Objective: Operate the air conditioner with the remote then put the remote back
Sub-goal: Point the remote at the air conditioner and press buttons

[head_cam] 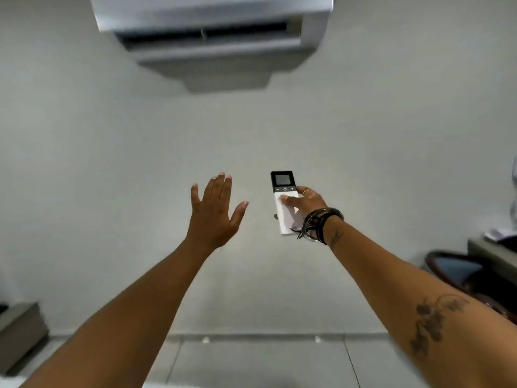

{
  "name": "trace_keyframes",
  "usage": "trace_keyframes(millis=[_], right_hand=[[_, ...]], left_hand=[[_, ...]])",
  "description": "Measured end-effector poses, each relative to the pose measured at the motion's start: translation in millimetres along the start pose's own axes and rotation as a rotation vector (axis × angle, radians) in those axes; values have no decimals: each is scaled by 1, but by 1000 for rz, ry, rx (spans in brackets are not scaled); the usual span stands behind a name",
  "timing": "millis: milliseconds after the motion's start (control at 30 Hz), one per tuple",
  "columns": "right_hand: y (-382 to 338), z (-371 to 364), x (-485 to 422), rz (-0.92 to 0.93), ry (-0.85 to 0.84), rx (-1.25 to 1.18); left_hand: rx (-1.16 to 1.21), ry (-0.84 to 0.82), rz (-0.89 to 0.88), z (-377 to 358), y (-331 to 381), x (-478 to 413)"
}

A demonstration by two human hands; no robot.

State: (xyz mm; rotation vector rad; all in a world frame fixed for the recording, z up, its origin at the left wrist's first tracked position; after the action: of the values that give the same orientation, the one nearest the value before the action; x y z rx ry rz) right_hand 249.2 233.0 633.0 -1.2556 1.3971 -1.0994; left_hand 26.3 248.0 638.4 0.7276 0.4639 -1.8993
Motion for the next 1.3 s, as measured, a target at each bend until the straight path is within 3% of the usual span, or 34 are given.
trace_keyframes(millis=[200, 367, 600, 1300], right_hand=[[-152, -37, -5, 242, 105, 132], [-212, -54, 2, 178, 105, 265], [-241, -72, 0, 150, 92, 246], [-280, -85, 12, 141, 97, 298]], left_hand=[[-88, 217, -27, 132, -11, -90], [-122, 244, -24, 181, -16, -117], [-150, 147, 14, 195, -24, -130], [-255, 190, -30, 218, -34, -142]])
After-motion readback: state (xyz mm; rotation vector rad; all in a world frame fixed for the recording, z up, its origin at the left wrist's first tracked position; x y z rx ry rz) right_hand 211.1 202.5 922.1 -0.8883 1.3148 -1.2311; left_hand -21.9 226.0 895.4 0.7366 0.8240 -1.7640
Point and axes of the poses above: each hand's wrist, its own x-axis away from the middle knuckle, its own z-axis out of the back of the hand, y = z × x, the point moved 4 cm from there along -x, towards the middle knuckle, and after that the axes turned 4 degrees about -y, right-handed, at the moved point
